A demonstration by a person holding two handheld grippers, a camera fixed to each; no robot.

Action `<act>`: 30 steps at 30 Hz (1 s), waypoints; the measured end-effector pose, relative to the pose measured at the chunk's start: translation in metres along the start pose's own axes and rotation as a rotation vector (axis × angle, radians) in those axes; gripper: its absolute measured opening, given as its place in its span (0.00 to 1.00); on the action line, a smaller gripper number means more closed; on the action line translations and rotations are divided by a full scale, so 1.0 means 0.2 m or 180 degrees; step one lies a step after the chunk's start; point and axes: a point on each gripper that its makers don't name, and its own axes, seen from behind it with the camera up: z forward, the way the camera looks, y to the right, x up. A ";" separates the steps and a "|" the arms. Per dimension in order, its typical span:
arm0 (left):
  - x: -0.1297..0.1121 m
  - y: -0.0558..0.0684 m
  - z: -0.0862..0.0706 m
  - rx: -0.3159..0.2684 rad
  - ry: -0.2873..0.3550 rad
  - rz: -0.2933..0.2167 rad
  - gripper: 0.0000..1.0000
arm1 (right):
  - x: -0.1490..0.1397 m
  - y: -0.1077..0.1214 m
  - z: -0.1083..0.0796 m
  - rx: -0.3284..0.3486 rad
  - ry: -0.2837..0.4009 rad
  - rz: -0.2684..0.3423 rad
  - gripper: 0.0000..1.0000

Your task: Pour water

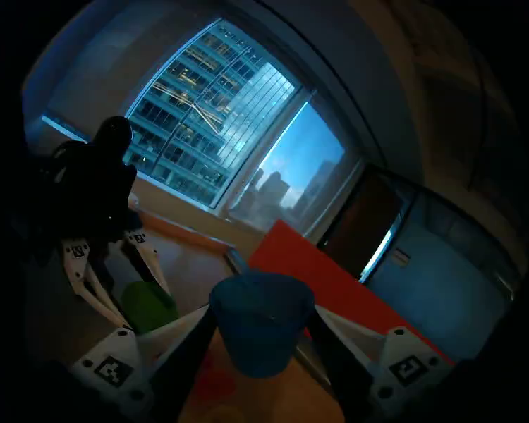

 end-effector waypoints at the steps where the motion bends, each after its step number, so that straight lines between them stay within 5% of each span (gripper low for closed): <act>1: 0.00 0.00 0.00 -0.0006 0.0004 -0.0001 0.89 | 0.01 0.00 0.01 0.0005 0.0004 -0.0037 0.90; 30: 0.01 0.05 0.02 -0.0095 0.0079 -0.0087 0.89 | 0.13 0.07 0.18 -0.0016 0.0099 -0.1166 0.90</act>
